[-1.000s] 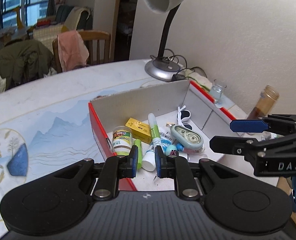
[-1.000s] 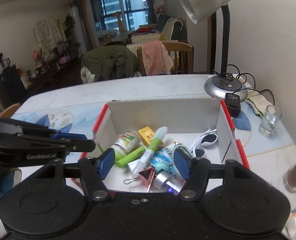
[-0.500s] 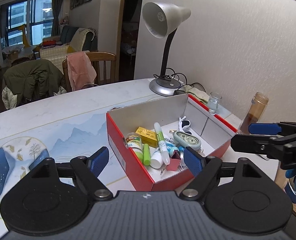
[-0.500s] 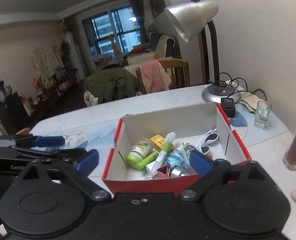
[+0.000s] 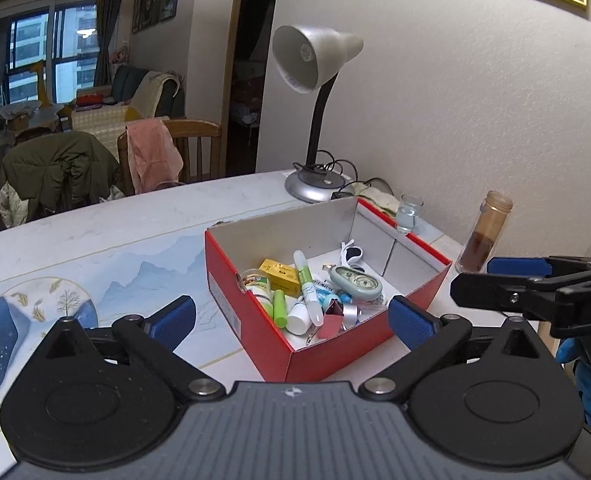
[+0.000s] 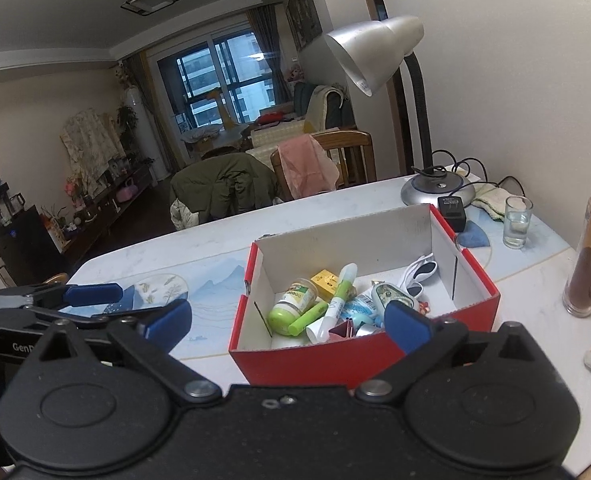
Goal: Organize rigid objects
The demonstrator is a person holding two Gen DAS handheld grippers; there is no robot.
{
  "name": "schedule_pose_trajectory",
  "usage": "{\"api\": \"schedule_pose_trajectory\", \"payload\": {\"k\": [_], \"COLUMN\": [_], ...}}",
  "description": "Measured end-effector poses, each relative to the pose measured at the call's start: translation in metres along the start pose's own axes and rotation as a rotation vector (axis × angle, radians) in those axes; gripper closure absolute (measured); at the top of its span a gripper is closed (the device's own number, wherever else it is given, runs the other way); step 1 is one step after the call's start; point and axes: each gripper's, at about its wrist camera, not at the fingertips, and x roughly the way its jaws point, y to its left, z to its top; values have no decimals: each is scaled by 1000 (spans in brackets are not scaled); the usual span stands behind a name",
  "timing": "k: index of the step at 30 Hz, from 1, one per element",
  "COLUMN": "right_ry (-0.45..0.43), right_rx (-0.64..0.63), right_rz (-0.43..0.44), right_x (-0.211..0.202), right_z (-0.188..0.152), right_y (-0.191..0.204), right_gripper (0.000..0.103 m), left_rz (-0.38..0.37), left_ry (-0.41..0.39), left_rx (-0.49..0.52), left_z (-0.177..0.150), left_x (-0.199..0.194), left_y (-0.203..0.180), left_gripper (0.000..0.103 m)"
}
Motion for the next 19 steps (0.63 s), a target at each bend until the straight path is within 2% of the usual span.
{"api": "schedule_pose_trajectory", "payload": {"k": [19], "right_ry": [12], "right_rx": [18], "right_rz": [-13], "right_x": [-5], "right_z": [-12], "right_y": [6], "right_gripper": [0], "left_rz": [-3], "left_ry": [21], "left_rx": [35], "left_z": [-7], "left_x": [1], "left_y": [-5], "left_gripper": [0]}}
